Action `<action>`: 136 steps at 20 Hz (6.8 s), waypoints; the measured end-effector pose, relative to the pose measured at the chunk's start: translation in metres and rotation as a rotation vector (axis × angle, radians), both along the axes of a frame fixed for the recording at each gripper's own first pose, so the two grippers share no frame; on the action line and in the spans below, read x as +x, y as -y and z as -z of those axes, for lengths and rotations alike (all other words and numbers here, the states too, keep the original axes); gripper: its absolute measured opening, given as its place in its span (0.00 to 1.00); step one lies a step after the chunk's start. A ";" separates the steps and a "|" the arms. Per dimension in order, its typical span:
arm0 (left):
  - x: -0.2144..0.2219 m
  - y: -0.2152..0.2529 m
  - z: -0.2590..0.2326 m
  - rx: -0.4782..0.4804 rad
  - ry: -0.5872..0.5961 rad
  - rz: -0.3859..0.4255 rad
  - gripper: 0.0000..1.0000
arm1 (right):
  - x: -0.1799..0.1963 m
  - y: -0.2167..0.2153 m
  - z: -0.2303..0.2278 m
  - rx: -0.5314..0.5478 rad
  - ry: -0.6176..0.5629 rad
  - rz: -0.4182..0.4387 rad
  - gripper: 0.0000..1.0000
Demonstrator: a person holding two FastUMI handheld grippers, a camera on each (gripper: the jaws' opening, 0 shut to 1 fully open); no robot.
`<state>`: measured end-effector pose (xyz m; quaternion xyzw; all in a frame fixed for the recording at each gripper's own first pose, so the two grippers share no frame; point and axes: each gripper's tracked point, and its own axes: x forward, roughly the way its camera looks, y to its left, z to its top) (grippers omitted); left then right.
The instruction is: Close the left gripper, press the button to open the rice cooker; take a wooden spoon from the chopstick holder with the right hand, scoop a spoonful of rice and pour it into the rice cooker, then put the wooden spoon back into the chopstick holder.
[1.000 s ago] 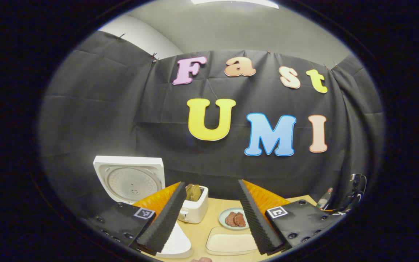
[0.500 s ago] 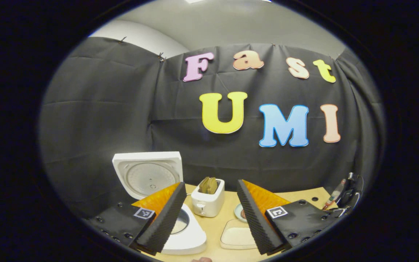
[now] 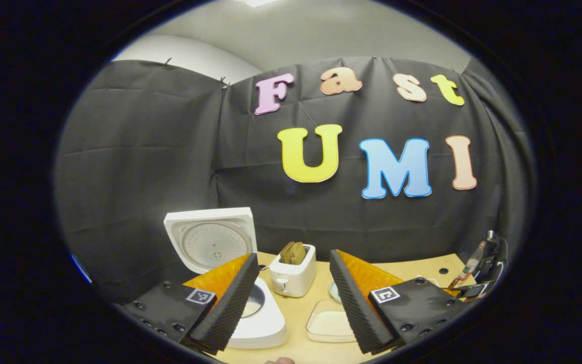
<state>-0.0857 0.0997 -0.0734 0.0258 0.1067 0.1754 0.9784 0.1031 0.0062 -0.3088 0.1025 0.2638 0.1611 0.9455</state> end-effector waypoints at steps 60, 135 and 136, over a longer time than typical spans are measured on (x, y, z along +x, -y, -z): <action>-0.002 -0.114 -0.015 -0.008 0.157 0.237 0.99 | 0.003 -0.278 0.049 0.174 -0.182 -0.012 0.09; -0.089 -0.203 -0.040 0.021 0.238 0.033 0.94 | -0.129 -0.575 -0.058 -0.431 0.509 -0.910 0.09; -0.090 -0.204 -0.041 0.022 0.237 0.030 0.98 | -0.129 -0.574 -0.061 -0.381 0.475 -0.899 0.08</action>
